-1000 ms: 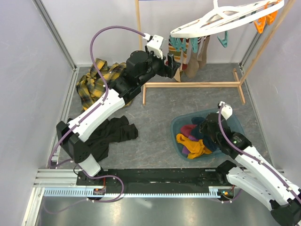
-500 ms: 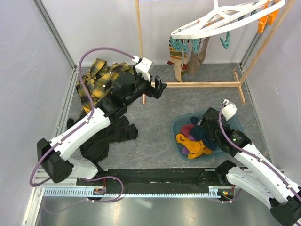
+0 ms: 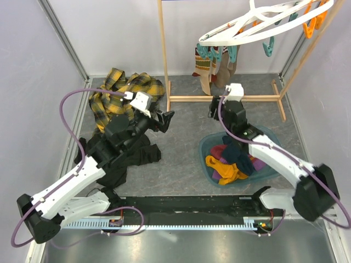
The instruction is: Remove the socks clipped to the hanger
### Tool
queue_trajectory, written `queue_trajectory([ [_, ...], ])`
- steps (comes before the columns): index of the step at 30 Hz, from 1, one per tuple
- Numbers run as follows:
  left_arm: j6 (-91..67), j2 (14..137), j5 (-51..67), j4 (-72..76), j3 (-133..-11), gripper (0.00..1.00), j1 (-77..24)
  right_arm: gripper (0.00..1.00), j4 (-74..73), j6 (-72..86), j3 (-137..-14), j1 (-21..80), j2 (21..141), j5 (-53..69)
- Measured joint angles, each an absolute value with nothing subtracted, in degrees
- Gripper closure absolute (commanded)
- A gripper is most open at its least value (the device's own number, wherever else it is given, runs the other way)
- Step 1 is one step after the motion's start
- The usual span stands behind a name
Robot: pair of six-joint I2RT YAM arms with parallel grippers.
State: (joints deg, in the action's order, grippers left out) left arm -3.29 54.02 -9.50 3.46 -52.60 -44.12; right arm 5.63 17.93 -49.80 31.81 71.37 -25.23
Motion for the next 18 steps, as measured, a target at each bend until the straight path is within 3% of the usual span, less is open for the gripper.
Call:
queue_trajectory([
  [6, -1.6, 49.2, -14.5, 6.9, -50.1, 0.14, -45.2, 0.27, 18.3, 12.0, -58.4, 27.2, 87.4, -17.4],
  [10, -0.7, 47.9, -16.5, 8.6, -49.4, 0.14, -45.3, 0.19, 22.8, 8.7, -64.4, 25.3, 95.4, -14.1],
  [18, -0.4, 47.6, -17.6, 9.2, -49.3, 0.14, -45.4, 0.08, 28.5, 8.6, -75.5, 24.9, 106.4, -15.7],
])
